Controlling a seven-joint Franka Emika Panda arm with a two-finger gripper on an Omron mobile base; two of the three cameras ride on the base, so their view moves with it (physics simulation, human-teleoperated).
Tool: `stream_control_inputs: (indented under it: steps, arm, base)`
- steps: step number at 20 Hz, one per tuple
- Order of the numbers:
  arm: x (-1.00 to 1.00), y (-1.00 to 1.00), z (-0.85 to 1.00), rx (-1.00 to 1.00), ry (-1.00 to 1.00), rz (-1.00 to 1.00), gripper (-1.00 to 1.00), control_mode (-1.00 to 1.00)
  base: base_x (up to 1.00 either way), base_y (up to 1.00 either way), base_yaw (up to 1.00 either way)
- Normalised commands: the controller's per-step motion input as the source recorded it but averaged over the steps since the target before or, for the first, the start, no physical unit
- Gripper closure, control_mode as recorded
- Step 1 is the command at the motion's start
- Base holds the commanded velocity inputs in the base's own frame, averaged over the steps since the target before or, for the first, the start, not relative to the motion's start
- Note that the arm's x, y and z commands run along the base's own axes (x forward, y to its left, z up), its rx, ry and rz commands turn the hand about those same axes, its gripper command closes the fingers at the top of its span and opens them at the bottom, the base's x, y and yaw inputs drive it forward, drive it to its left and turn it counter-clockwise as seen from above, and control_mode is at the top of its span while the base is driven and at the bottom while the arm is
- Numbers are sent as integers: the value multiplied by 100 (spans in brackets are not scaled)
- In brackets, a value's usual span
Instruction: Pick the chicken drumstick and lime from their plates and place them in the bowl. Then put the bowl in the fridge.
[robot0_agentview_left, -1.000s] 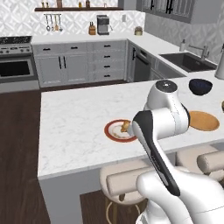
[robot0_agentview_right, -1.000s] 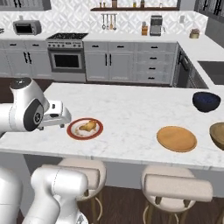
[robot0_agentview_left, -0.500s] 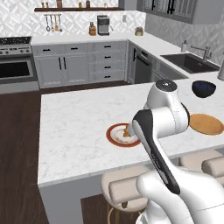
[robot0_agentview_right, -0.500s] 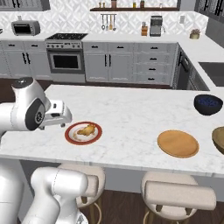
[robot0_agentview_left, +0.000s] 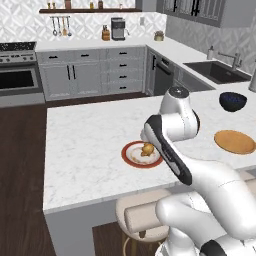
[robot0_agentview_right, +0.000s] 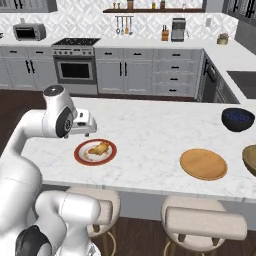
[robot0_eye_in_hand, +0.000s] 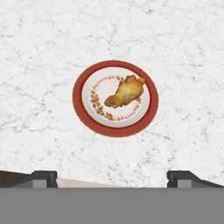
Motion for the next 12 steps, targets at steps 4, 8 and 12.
stream_control_inputs:
  steps: [4,8,12]
  arm:
    - [90,-6,-48,19,5,-35,-100,-100]
    - [47,-30,-54,30,4,-39,-100,-100]
    - [40,-50,-60,17,8,-20,-100,-100]
  base:
    - [0,0,0]
    - [0,0,0]
    - [0,0,0]
